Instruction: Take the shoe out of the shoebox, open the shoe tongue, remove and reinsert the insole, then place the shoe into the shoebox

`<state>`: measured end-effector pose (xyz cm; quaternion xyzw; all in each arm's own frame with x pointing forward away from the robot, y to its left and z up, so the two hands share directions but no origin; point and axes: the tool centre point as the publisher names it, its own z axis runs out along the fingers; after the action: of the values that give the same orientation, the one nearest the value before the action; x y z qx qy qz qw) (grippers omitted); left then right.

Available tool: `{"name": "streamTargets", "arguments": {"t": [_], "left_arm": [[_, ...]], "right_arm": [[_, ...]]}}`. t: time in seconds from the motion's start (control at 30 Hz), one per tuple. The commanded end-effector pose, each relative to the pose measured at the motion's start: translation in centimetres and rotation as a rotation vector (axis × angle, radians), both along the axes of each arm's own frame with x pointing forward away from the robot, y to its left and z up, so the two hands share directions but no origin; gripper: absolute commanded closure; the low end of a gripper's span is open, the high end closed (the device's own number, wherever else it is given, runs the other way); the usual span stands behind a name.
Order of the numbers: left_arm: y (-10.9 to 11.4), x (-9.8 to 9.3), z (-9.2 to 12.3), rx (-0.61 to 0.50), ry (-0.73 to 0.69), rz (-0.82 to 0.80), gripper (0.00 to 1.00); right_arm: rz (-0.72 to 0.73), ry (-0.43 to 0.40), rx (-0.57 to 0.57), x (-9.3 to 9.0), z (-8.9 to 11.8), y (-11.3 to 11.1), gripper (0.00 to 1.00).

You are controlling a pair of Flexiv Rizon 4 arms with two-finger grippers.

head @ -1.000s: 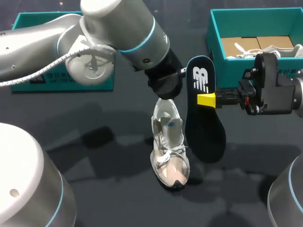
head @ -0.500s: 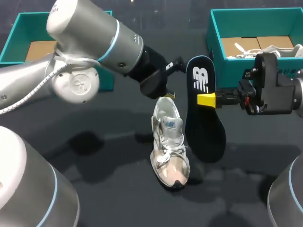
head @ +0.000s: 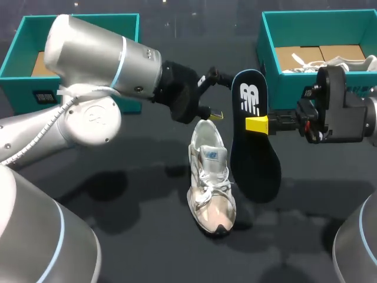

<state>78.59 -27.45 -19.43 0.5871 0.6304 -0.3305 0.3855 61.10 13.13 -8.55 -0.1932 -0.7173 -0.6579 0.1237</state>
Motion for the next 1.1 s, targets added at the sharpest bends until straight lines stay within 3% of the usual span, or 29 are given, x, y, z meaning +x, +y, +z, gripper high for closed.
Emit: {"name": "streamTargets", "arguments": {"t": [0.03,0.1,0.2,0.33,0.43,0.83,1.1], "left_arm": [[0.0,0.3,0.5,-0.160,-0.002,-0.011,0.00],[0.0,0.6,1.0,-0.187,0.009,-0.009,0.00],[0.4,1.1,1.8,-0.224,0.002,-0.016,0.00],[1.2,2.0,2.9,-0.296,0.011,-0.020,0.00],[1.3,2.1,3.1,-0.320,0.011,-0.037,0.00],[1.3,2.1,3.1,-0.320,0.011,-0.037,0.00],[1.2,3.3,3.5,-0.346,-0.021,-0.005,0.00]], "right_arm": [[-0.001,0.000,0.000,0.0,-0.1,0.1,1.00],[-0.001,0.000,0.000,0.0,-0.1,0.1,1.00],[-0.005,0.024,0.025,2.1,0.2,-0.5,1.00],[-0.030,0.085,0.083,5.2,-0.3,-1.5,1.00],[-0.054,0.165,0.150,8.3,-1.7,-2.7,1.00],[-0.054,0.165,0.150,8.3,-1.7,-2.7,1.00],[-0.102,0.387,0.188,15.1,-2.4,-4.8,1.00]]}}
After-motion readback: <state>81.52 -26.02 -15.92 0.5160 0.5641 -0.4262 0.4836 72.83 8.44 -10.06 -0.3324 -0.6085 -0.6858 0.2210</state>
